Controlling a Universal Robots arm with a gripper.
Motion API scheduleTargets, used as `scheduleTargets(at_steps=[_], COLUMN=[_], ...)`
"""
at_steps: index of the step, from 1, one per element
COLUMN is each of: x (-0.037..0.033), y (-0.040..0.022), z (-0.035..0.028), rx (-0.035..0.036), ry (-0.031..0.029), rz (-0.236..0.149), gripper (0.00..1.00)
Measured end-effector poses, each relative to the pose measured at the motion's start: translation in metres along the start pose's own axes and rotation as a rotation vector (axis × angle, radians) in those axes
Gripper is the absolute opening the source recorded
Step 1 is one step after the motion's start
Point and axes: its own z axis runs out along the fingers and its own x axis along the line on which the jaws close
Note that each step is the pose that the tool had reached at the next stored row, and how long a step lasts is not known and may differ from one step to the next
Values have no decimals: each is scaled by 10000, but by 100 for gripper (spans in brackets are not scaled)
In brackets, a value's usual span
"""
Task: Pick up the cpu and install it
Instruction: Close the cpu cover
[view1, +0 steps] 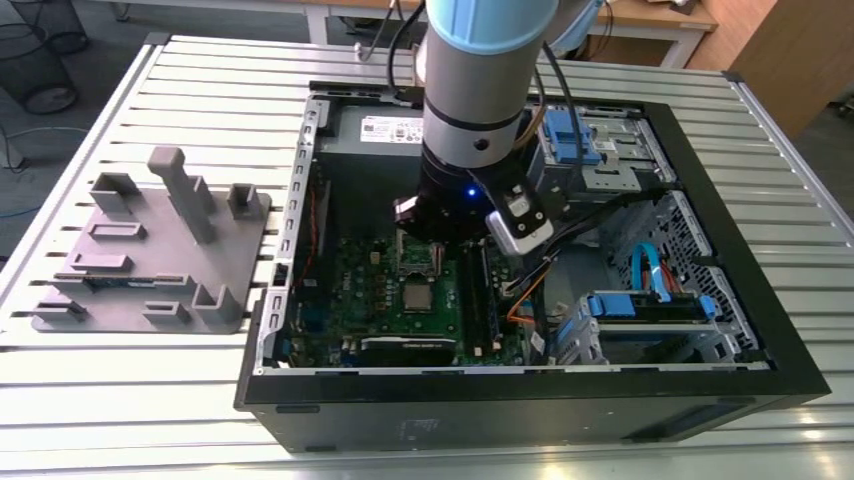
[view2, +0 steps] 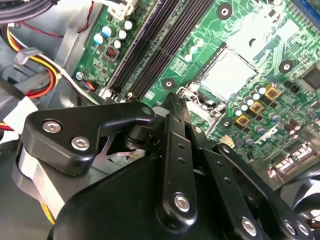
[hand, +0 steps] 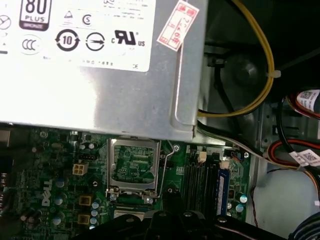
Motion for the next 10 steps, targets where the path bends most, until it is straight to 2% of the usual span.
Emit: scheduleTargets(at_steps=[7, 10], x=[0, 0], y=[2, 2], z=[12, 12], rx=[-40, -45], ry=[36, 40], rz=[-891, -999], gripper=[11, 11])
